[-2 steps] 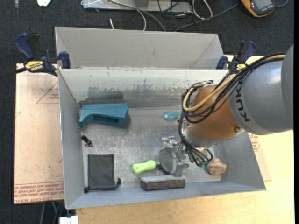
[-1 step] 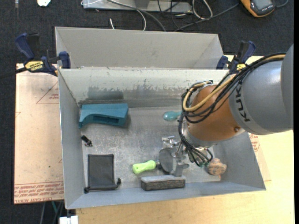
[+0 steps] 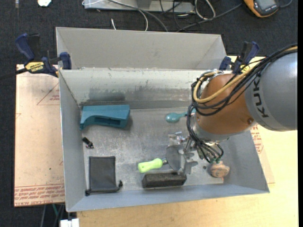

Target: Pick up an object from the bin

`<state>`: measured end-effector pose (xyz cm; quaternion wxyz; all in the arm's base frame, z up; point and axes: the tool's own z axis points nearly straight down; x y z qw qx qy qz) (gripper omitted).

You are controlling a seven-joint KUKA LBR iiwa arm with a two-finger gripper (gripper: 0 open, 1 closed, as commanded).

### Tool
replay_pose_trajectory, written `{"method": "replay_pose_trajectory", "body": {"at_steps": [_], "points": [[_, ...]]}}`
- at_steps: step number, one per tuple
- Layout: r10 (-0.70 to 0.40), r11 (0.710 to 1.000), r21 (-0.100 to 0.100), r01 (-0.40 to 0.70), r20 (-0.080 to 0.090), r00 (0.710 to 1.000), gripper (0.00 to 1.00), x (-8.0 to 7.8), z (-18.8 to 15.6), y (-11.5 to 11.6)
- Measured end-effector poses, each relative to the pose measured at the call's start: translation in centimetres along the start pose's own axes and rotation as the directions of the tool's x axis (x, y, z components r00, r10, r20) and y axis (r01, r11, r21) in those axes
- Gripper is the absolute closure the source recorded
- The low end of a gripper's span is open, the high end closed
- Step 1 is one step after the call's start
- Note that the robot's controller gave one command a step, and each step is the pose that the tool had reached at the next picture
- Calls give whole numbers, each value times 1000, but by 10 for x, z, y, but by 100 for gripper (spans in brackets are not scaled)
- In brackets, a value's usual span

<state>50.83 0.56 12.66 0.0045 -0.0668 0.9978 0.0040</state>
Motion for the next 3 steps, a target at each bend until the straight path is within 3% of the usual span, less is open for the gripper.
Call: {"method": "replay_pose_trajectory", "body": {"at_steps": [1, 2, 3], "points": [[-223, 975, 1, 223, 4, 975, 100, -20, -54, 0], [-248, 969, 4, 248, 13, 969, 100, -23, -7, 9], [-213, 977, 1, 213, 8, 977, 100, -26, -54, 1]]}}
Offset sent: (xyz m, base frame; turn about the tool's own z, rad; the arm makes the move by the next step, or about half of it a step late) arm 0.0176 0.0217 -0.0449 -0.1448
